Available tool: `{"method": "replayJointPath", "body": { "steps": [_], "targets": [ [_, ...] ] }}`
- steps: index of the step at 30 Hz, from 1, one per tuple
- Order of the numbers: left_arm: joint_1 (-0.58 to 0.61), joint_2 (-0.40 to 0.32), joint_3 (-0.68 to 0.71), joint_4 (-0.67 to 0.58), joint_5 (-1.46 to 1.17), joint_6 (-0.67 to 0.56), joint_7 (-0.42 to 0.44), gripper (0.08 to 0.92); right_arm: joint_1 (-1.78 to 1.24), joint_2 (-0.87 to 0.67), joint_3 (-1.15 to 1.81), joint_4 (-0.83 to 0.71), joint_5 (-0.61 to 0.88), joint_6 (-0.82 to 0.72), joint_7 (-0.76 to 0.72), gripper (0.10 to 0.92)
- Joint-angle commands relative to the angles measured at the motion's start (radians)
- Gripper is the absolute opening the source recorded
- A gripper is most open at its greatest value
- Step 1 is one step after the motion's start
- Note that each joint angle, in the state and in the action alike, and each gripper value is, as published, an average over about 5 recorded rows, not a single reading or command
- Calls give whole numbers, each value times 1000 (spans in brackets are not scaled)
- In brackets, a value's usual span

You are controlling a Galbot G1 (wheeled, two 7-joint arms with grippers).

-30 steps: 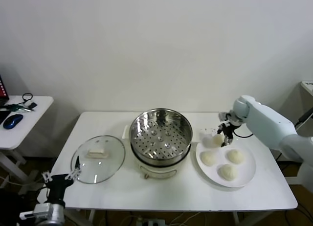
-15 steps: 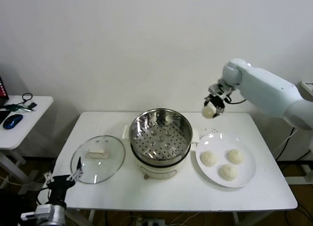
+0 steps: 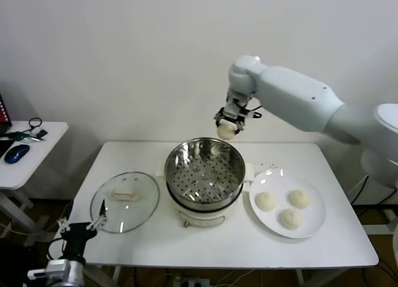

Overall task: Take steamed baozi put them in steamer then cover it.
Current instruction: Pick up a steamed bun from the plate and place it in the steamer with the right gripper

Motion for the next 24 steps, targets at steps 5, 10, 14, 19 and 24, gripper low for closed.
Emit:
{"method": "replayJointPath", "body": {
  "steps": [5, 10, 14, 19, 24],
  "targets": [
    [14, 10, 4, -9, 14, 7, -7, 823, -124, 149, 40, -9, -234, 102, 6, 704],
    [21, 7, 14, -18, 32, 11, -16, 823, -161, 155, 28, -19, -254, 101, 0, 704],
    [19, 7, 19, -15, 39, 11, -17, 823, -189, 152, 26, -25, -265, 96, -5, 704],
    [16, 12, 29, -17, 47, 16, -20, 823, -218, 140, 35, -31, -285, 88, -8, 704],
    [12, 13, 40, -14, 55, 18, -21, 823, -228, 136, 40, -39, -294, 86, -8, 709]
  ]
}}
